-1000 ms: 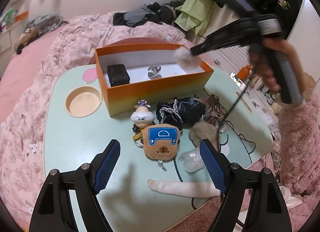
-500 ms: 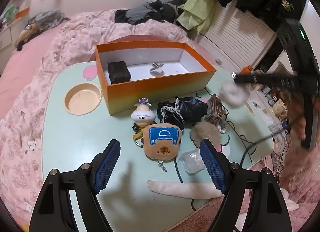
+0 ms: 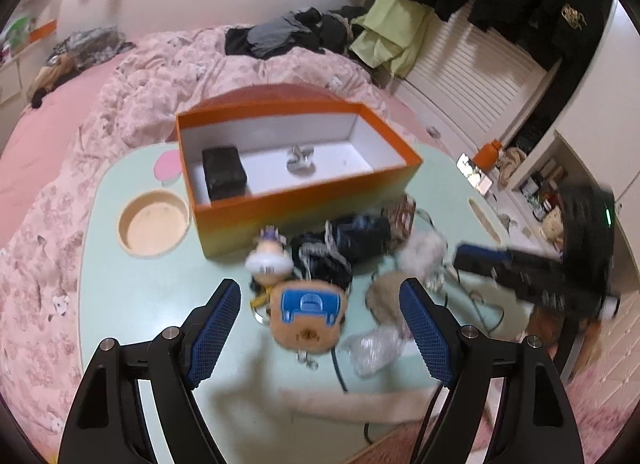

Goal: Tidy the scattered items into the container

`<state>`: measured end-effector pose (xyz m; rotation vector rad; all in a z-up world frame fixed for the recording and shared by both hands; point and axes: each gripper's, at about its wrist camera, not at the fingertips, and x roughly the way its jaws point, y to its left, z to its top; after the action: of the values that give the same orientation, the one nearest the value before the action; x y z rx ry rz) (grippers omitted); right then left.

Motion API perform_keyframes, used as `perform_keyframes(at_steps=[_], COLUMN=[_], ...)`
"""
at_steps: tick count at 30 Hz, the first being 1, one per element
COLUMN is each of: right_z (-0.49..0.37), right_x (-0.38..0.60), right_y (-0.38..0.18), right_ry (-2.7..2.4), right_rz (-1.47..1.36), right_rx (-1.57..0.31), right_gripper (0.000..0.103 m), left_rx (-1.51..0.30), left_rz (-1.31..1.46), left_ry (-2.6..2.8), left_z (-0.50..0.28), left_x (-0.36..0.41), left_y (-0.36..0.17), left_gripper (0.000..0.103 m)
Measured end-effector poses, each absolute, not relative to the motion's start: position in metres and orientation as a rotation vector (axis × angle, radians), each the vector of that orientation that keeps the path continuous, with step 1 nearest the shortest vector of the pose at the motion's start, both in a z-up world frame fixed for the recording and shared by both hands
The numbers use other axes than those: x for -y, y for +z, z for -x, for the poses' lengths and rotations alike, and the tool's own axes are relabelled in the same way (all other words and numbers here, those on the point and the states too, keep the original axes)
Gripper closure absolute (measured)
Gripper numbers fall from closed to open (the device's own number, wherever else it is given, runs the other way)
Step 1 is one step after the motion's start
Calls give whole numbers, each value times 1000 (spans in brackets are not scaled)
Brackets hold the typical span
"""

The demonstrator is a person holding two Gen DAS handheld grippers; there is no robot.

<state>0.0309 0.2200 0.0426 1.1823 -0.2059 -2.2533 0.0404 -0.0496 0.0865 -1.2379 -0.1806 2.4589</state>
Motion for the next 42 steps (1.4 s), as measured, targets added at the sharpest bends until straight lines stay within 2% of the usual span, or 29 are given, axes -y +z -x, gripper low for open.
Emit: perform_keyframes(at_steps=[1, 3, 8, 10, 12, 15, 22, 25, 30, 37, 42], right_z=[-37, -45, -59, -58, -56, -55, -54, -56, -58, -59, -59], right_x=[-225, -231, -235, -233, -234, -239, -248, -246, -242, -243, -241], right_y=[42, 41, 31, 27, 22, 13, 5, 6, 7, 7, 7], right_ry=[-2284, -2347, -2483, -2461, -2436, -2404, -2359, -2355, -2364, -2363, -2370], right_rz=[-1148, -1108, -1034, -1052, -1076, -1107, -1135, -1136, -1136, -1136, -1139], right_rx=[229, 240, 223, 234, 266, 306, 403, 384, 349, 351, 336], right_gripper=[65, 62, 62, 62, 62, 62, 62, 62, 62, 62, 62], left_rx=[176, 143, 173, 174, 129, 71, 57, 42, 3, 72, 108], left_rz=[1238, 1248, 1342, 1413, 1490, 1570, 1661, 1686, 1691, 1610, 1485], left_ry=[2468, 2498, 2465, 2468, 2495, 2489, 2461, 2471, 2486, 2503, 2507], left_z=[-35, -17, 46, 75, 98, 119, 144, 152, 154, 149, 127], left_x=[48, 43, 26, 17, 7, -7, -27, -32, -38, -29, -20], left_y=[90, 99, 104, 97, 84, 64, 37, 32, 25, 32, 65], left_gripper=[22, 22, 22, 28, 39, 40, 40, 47, 74, 74, 74])
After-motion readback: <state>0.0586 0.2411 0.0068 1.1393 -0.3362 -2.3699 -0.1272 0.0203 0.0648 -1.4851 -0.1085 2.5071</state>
